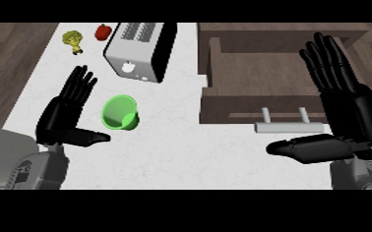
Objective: Pick up the cup, place it into the drawer and close the drawer
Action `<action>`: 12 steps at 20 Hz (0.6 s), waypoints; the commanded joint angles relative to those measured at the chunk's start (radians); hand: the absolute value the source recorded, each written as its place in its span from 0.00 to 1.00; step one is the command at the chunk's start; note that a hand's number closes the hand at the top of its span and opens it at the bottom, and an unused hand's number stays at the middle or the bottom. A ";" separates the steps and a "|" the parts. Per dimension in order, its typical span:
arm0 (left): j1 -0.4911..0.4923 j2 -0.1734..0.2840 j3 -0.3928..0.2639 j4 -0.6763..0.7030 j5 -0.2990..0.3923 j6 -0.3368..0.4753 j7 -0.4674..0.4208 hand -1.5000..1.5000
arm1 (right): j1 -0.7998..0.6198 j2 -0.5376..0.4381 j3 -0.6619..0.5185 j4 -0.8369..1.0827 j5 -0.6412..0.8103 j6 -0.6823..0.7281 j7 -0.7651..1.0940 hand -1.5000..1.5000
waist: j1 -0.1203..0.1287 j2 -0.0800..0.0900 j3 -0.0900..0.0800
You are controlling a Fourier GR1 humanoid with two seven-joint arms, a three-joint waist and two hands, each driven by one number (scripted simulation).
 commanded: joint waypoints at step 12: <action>-0.246 0.082 0.061 0.723 -0.166 -0.019 -0.406 0.00 | -0.036 -0.009 -0.030 0.101 0.007 0.034 -0.067 0.00 | -0.008 0.003 -0.001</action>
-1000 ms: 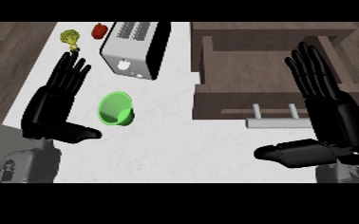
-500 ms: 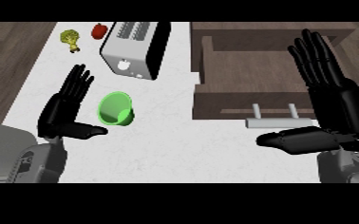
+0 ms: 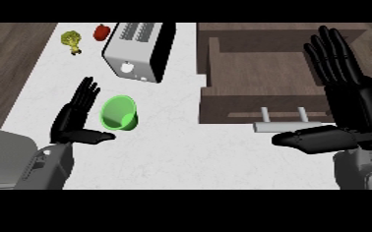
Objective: Pick up the cup, place it into the drawer and close the drawer
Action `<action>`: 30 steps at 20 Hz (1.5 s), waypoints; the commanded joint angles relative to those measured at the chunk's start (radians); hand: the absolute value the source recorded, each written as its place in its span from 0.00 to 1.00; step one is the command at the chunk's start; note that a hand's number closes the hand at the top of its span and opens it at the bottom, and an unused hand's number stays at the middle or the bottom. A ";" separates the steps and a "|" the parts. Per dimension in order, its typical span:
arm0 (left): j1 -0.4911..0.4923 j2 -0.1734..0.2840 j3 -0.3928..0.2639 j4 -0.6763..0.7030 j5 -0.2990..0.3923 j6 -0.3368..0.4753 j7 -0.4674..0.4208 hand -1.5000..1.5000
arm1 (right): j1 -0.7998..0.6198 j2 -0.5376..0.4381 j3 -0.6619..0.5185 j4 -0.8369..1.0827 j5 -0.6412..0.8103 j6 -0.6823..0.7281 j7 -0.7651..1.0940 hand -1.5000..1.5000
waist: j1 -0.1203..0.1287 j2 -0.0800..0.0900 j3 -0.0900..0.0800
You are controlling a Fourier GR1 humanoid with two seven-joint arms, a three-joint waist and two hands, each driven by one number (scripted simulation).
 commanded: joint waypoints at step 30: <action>-0.214 -0.002 0.034 0.584 -0.138 0.004 -0.487 0.00 | -0.086 -0.046 -0.040 0.047 -0.041 0.041 0.036 0.00 | -0.031 0.016 -0.004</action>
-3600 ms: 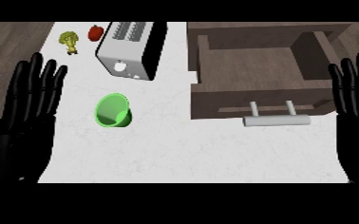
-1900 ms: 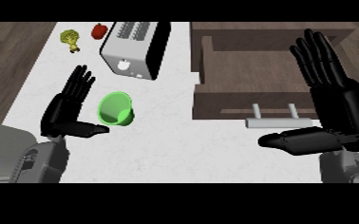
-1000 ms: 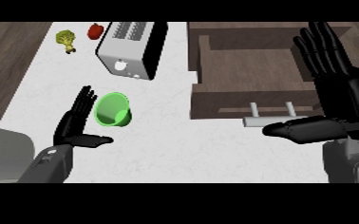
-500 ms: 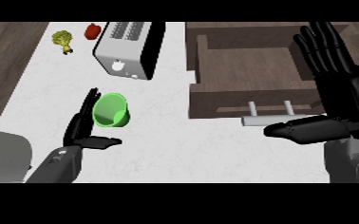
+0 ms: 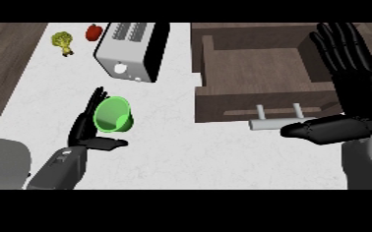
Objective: Pick up the cup, place it into the drawer and close the drawer
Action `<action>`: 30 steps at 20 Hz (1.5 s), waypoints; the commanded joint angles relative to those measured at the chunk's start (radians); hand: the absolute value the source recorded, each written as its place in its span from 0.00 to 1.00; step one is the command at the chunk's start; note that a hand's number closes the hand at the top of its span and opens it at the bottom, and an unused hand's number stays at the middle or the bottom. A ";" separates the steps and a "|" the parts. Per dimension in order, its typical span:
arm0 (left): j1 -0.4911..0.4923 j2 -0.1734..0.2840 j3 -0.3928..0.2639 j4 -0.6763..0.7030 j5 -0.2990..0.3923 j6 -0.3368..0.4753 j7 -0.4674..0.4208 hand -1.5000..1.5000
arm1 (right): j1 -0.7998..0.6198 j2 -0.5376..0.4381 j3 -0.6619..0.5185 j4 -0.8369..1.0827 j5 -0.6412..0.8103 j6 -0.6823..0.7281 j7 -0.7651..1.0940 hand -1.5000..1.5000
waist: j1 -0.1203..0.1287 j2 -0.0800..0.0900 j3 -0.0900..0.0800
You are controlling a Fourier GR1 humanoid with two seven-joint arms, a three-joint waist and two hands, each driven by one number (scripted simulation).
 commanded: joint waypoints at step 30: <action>-0.054 -0.132 0.039 -0.279 0.072 0.048 -0.154 1.00 | 0.018 -0.023 -0.044 0.027 0.001 0.002 -0.009 0.00 | 0.044 -0.020 0.006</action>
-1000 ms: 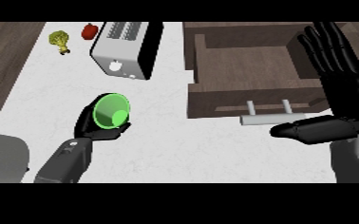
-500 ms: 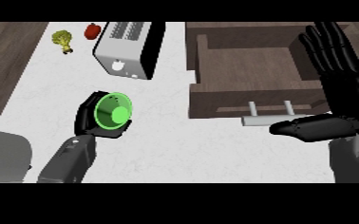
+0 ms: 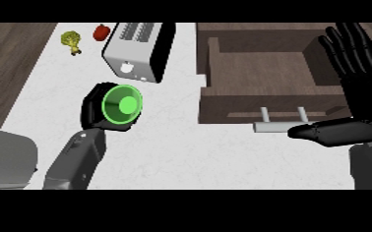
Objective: Pick up the cup, place it into the drawer and close the drawer
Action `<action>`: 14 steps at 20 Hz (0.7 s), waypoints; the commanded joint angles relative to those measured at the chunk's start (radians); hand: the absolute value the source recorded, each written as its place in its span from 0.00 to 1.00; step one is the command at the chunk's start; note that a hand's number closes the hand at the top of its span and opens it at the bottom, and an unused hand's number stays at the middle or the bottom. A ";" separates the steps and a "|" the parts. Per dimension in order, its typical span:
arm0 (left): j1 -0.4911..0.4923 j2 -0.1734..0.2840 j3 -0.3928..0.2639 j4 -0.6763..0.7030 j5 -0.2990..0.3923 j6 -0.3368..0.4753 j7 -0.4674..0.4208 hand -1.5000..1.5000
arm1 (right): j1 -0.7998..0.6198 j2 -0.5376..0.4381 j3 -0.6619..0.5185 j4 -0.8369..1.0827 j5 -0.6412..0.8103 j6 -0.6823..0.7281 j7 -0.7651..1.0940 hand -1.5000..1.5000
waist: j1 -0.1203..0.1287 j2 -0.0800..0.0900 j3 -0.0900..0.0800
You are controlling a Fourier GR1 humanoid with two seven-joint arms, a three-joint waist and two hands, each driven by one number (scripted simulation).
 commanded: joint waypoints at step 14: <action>-0.321 -0.126 -0.208 -0.447 0.049 0.148 0.530 1.00 | 0.032 0.023 0.003 -0.006 0.032 -0.025 -0.024 0.00 | 0.017 -0.012 0.002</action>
